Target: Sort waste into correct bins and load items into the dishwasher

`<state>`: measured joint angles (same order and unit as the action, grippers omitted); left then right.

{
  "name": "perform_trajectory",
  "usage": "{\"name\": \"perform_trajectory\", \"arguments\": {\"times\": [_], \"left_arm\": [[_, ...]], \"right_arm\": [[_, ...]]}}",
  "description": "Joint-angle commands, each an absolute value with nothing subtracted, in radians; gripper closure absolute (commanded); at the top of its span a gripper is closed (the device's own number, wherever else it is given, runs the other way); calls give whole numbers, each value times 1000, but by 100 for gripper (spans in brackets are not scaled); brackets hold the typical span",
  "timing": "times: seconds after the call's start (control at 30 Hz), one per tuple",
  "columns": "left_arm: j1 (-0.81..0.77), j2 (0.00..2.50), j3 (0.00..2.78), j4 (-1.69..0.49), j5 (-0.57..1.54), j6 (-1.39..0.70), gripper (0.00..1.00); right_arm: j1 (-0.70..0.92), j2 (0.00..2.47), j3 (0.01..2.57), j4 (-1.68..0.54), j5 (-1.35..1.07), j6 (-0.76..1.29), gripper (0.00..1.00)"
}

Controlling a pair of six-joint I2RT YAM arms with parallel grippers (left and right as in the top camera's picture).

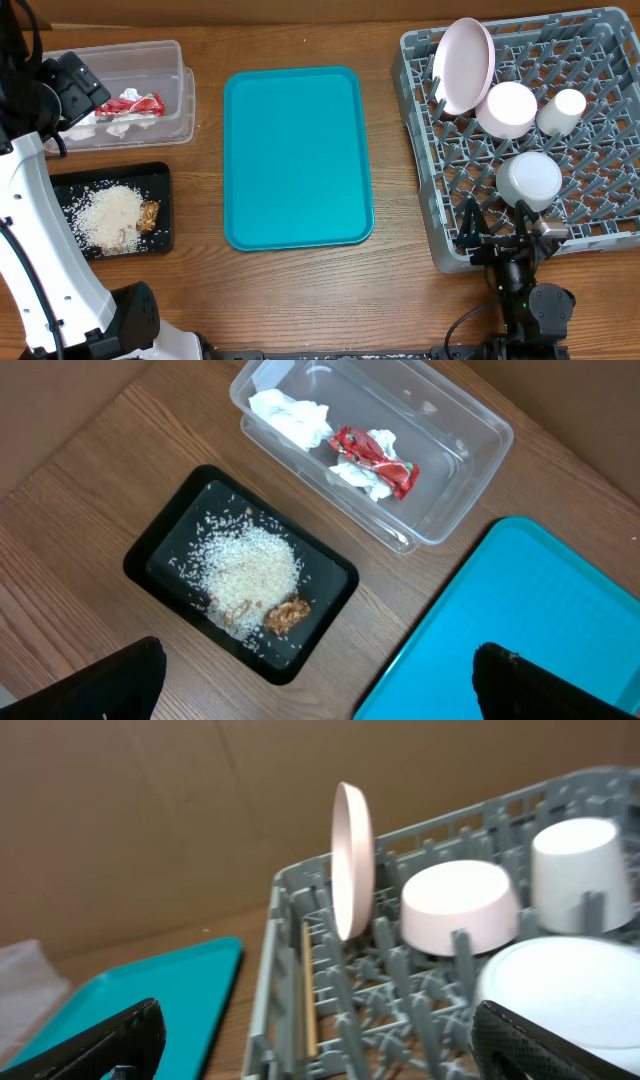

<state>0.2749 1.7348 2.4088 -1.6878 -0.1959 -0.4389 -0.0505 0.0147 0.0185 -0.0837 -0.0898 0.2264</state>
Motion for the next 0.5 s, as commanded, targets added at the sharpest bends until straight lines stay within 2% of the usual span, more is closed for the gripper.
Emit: {"name": "perform_trajectory", "arguments": {"times": [0.0, 0.47], "left_arm": [[269, 1739, 2407, -1689, -205, -449, 0], [269, 1739, 2406, -1689, -205, -449, 0]], "right_arm": [[-45, 2, 8, -84, -42, 101, 0], [-20, 2, 8, -81, -45, 104, 0]]}}
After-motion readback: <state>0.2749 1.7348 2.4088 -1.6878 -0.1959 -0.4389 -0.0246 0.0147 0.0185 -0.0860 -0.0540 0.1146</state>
